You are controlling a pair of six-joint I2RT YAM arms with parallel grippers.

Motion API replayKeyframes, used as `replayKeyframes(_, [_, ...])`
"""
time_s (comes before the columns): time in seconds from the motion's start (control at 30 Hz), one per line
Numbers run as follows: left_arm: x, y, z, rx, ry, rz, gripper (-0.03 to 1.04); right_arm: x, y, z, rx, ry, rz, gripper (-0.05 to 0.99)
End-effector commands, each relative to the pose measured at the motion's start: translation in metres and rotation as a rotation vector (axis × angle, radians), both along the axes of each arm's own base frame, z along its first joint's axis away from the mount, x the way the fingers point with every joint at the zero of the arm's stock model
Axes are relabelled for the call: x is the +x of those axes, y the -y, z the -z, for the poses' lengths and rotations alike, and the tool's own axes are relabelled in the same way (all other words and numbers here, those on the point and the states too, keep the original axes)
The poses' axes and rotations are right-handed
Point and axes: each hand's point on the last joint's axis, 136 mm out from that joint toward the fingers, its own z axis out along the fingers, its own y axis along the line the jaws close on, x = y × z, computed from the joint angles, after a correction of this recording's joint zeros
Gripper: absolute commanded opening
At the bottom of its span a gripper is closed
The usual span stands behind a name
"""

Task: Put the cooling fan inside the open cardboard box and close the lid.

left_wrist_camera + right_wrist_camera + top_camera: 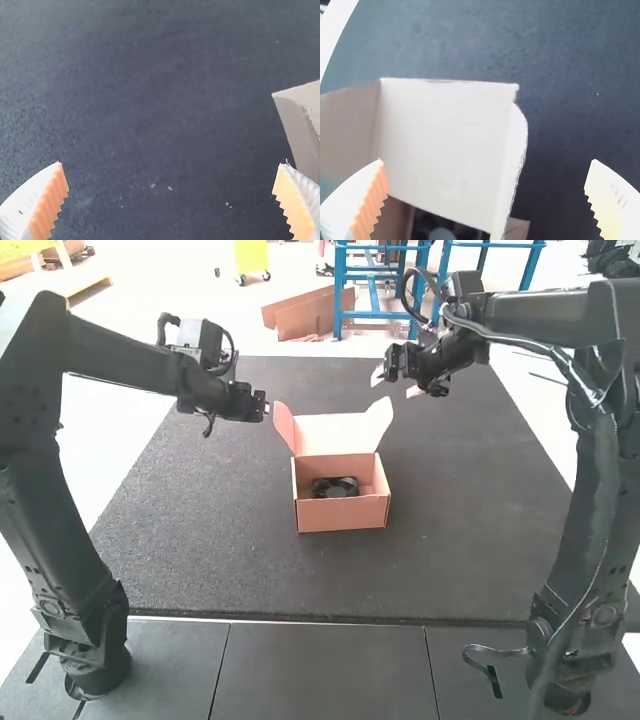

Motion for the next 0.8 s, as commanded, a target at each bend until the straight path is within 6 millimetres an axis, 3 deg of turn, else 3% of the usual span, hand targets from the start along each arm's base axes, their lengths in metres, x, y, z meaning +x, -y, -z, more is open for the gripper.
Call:
replayKeyframes(0.0, [0.004, 0.022, -0.014, -0.094, 0.018, 0.08, 0.97, 0.008, 0.005, -0.002, 0.013, 0.002, -0.015, 0.9])
replayKeyframes(0.4, [0.006, 0.058, -0.017, -0.182, 0.016, 0.18, 0.97, 0.014, 0.013, 0.015, 0.013, -0.049, -0.01, 0.86])
replayKeyframes(0.57, [0.008, 0.074, -0.021, -0.191, 0.025, 0.212, 0.97, 0.016, 0.013, 0.028, -0.002, -0.072, -0.015, 0.77])
replayKeyframes(0.77, [0.01, 0.08, -0.023, -0.191, 0.029, 0.222, 0.97, 0.019, 0.013, 0.031, -0.015, -0.057, -0.028, 0.5])
